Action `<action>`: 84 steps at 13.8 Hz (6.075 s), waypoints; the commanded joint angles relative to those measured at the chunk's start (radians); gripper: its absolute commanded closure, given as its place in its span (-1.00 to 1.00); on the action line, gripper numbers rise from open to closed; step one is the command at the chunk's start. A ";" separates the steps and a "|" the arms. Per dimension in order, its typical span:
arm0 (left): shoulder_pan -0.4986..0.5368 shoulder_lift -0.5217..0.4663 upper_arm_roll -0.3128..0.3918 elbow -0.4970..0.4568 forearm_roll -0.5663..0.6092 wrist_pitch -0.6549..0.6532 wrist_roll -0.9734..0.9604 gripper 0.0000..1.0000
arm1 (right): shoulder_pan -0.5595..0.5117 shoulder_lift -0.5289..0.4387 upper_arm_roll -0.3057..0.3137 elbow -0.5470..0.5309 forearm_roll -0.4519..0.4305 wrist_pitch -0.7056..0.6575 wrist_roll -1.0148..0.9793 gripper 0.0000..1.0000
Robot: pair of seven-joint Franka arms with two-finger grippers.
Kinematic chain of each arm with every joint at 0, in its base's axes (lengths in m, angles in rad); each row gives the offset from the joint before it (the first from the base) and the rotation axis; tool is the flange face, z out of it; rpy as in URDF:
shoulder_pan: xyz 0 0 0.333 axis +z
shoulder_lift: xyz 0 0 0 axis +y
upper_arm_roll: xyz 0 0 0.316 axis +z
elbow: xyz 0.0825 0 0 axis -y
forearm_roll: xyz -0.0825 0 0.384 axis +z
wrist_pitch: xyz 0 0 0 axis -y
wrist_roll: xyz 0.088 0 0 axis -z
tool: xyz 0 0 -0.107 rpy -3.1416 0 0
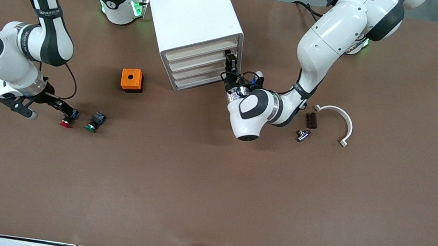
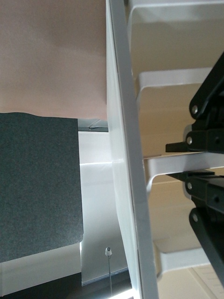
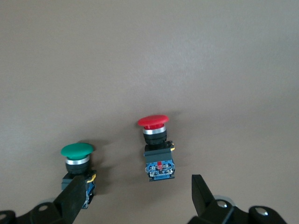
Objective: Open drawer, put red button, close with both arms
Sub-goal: 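Pull the drawer open with the left gripper while the right gripper grasps the red button, then release the drawer with the left gripper while the right gripper lifts the button, then carry the red button into the open drawer with the right gripper, then lower the red button into the drawer and open the right gripper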
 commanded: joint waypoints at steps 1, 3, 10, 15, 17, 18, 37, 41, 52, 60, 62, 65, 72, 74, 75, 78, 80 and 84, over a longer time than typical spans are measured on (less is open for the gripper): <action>0.034 0.012 0.000 0.012 -0.019 -0.012 -0.008 0.67 | 0.004 0.022 -0.001 -0.044 -0.013 0.084 0.052 -1.00; 0.062 0.012 0.002 0.014 -0.017 -0.012 -0.008 0.67 | 0.001 0.055 -0.001 -0.056 -0.013 0.125 0.052 -1.00; 0.155 0.014 0.011 0.029 -0.017 0.004 -0.002 0.64 | -0.012 0.106 -0.002 -0.055 -0.033 0.151 0.035 -1.00; 0.207 0.014 0.011 0.029 -0.017 0.026 -0.001 0.64 | -0.023 0.131 -0.002 -0.055 -0.058 0.179 0.035 -1.00; 0.224 0.014 0.011 0.029 -0.017 0.029 -0.001 0.64 | -0.025 0.137 -0.002 -0.055 -0.061 0.188 0.030 -1.00; 0.230 0.014 0.011 0.029 -0.017 0.031 -0.001 0.64 | -0.026 0.138 -0.002 -0.055 -0.064 0.194 0.012 -1.00; 0.338 0.000 0.028 0.103 -0.088 0.047 0.513 -1.00 | -0.036 0.093 0.001 -0.016 -0.056 0.043 0.016 1.00; 0.341 -0.003 0.066 0.146 0.001 0.052 0.856 -1.00 | 0.093 -0.082 0.005 0.068 -0.053 -0.291 0.256 1.00; 0.312 -0.069 0.109 0.215 0.361 0.363 1.383 -1.00 | 0.548 -0.256 0.007 0.280 0.085 -0.726 1.019 1.00; 0.316 -0.198 0.111 0.213 0.575 0.477 1.454 -1.00 | 0.776 -0.239 0.005 0.281 0.128 -0.576 1.300 1.00; 0.316 -0.216 0.111 0.212 0.604 0.477 1.460 -1.00 | 0.816 -0.212 0.005 0.281 0.128 -0.528 1.358 1.00; 0.313 -0.226 0.103 0.209 0.636 0.477 1.460 -1.00 | 0.866 -0.159 0.005 0.310 0.126 -0.497 1.427 1.00; 0.258 -0.247 0.097 0.207 0.745 0.480 1.441 -1.00 | 0.948 0.035 0.004 0.490 0.117 -0.500 1.573 1.00; 0.223 -0.265 0.100 0.206 0.748 0.507 1.420 -1.00 | 0.969 0.060 0.004 0.496 0.112 -0.499 1.576 1.00; 0.218 -0.268 0.100 0.204 0.754 0.512 1.402 -1.00 | 0.974 0.068 0.004 0.496 0.112 -0.497 1.576 1.00; 0.182 -0.270 0.100 0.203 0.808 0.520 1.343 -1.00 | 0.998 0.091 0.004 0.496 0.111 -0.494 1.613 1.00; 0.158 -0.269 0.098 0.197 0.852 0.541 1.304 -1.00 | 1.011 0.098 0.002 0.496 0.111 -0.494 1.624 1.00; 0.119 -0.265 0.098 0.192 0.883 0.563 1.234 -1.00 | 1.020 0.109 0.002 0.495 0.111 -0.477 1.644 1.00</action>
